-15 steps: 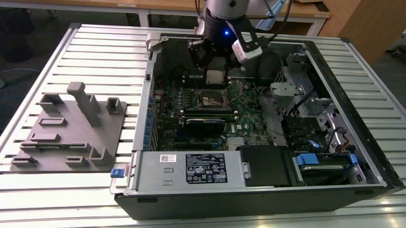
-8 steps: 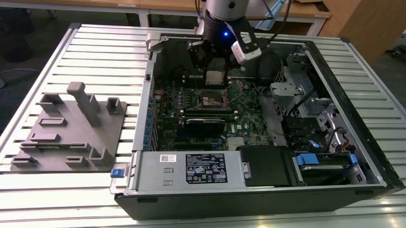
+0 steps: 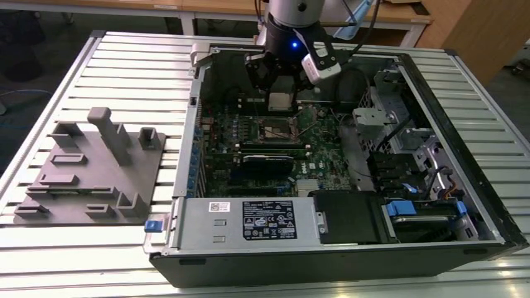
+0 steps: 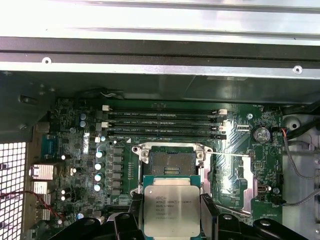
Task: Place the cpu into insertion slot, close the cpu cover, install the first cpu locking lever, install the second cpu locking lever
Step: 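Place the cpu into insertion slot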
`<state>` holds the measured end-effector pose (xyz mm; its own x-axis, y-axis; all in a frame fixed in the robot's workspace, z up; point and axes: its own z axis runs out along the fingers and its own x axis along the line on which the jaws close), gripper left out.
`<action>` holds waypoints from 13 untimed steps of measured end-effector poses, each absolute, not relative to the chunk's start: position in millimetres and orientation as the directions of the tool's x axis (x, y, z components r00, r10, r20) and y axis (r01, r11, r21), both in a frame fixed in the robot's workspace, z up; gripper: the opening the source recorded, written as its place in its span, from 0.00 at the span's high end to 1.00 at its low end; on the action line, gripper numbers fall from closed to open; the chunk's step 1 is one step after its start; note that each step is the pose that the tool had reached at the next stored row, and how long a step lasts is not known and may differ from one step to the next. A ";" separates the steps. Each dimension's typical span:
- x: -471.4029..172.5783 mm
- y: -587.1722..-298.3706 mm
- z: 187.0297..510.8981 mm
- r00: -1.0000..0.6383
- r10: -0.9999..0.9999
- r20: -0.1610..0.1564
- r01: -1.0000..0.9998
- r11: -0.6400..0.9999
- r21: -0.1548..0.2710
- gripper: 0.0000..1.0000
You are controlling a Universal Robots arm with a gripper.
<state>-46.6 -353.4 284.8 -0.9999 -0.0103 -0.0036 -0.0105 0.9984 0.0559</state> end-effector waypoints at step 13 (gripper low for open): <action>-46.6 -353.3 284.2 -1.000 0.007 -0.004 0.007 0.998 0.056 0.46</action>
